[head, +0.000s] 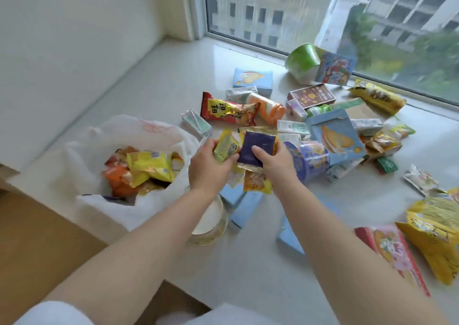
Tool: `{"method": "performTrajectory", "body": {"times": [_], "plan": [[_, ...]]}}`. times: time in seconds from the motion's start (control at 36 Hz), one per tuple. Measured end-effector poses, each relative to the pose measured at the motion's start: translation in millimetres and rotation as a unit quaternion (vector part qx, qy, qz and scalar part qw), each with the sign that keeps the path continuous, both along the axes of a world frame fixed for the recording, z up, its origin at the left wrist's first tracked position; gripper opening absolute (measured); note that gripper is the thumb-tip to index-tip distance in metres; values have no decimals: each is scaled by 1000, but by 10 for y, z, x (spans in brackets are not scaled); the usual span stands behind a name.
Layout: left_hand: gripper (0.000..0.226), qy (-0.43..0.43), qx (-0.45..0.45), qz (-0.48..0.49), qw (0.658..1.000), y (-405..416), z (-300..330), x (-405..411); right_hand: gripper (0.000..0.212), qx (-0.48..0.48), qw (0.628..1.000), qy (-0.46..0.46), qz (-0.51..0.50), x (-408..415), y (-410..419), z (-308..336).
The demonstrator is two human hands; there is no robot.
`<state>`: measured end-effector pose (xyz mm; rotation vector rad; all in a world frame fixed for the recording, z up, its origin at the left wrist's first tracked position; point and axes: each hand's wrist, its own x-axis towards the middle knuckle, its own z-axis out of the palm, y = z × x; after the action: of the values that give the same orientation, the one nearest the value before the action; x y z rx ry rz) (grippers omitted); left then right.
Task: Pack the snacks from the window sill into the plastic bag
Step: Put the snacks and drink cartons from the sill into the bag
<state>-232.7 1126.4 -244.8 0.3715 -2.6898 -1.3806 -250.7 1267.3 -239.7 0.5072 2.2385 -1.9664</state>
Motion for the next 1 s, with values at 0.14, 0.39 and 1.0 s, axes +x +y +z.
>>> {"method": "performTrajectory", "body": {"times": [0.14, 0.39, 1.0], "plan": [[32, 12, -21, 20, 1000, -946, -57, -124, 30, 18, 999, -6, 27, -160, -992, -39], [39, 2, -101, 109, 989, -2283, -380, -370, 45, 96, 990, -17, 98, -443, -2261, -304], [43, 127, -330, -248, 902, -2571, -1001, -302, 50, 365, 845, -83, 381, -452, -2350, -773]]}}
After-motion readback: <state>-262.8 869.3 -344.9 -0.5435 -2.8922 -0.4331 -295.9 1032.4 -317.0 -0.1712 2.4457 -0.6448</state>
